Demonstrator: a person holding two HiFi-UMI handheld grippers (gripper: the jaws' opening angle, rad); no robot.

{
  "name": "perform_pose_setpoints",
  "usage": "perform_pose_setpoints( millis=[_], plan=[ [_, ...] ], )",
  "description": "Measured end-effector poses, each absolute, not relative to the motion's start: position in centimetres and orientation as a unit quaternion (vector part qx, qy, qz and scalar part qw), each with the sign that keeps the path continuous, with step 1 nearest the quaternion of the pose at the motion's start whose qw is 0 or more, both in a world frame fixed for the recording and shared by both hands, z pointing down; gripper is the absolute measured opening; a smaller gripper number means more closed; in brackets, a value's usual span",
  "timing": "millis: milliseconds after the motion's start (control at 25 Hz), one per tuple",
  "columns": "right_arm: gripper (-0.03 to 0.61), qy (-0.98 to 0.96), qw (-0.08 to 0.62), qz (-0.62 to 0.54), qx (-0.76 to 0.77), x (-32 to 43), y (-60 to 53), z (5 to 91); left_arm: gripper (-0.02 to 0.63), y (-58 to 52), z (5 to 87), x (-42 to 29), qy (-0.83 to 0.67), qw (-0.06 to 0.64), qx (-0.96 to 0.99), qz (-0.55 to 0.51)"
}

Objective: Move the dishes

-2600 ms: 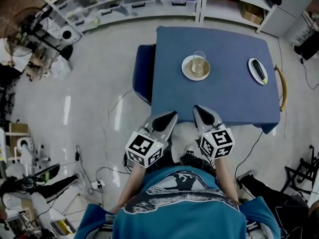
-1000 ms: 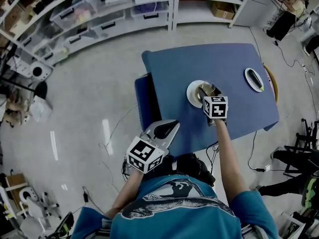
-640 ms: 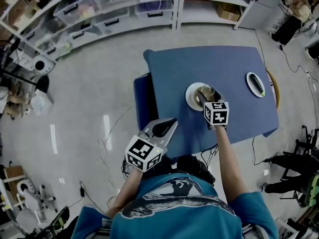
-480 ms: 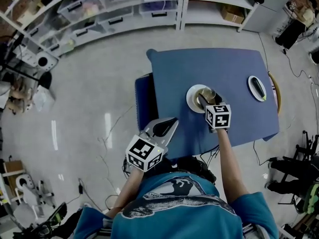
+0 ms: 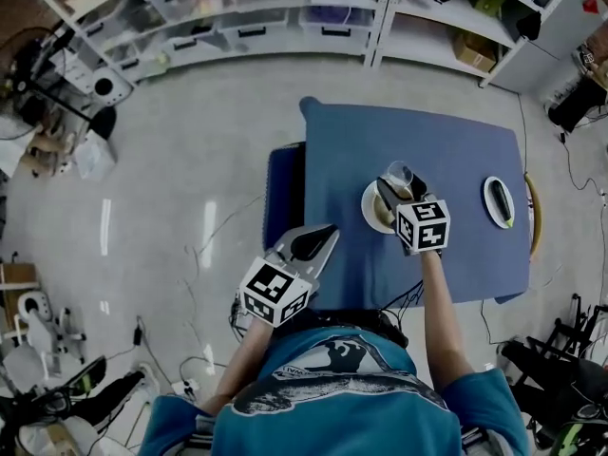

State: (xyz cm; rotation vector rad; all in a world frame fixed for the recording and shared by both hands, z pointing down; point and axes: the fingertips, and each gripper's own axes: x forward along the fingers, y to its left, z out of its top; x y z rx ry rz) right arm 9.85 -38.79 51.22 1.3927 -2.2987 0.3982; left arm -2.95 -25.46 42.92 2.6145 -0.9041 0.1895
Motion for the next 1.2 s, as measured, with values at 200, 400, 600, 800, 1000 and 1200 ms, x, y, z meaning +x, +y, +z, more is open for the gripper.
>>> perform_pose_setpoints(
  millis=[200, 400, 600, 800, 1000, 1200],
  plan=[
    [0.278, -0.848, 0.193, 0.136, 0.474, 7.1, -41.4, 50.7, 0.014, -26.1, 43.1, -3.7, -0.352, 0.186, 0.915, 0.068],
    [0.278, -0.866, 0.205, 0.134, 0.437, 3.4, -41.8, 52.2, 0.014, -26.1, 43.3, -5.0, -0.382, 0.190, 0.902, 0.072],
    [0.278, -0.877, 0.227, 0.128, 0.404, 0.4, -41.6, 53.8, 0.014, -25.9, 43.4, -6.1, -0.404, 0.198, 0.890, 0.076],
    [0.278, -0.881, 0.235, 0.126, 0.392, -1.3, -41.1, 55.0, 0.014, -25.3, 43.9, -6.9, -0.415, 0.200, 0.884, 0.079],
    [0.278, -0.879, 0.250, 0.126, 0.387, -1.7, -40.5, 56.5, 0.014, -24.9, 44.0, -7.0, -0.416, 0.203, 0.883, 0.080],
    [0.278, -0.878, 0.256, 0.118, 0.387, -2.1, -40.0, 57.3, 0.014, -24.8, 44.0, -7.5, -0.416, 0.202, 0.883, 0.081]
  ],
)
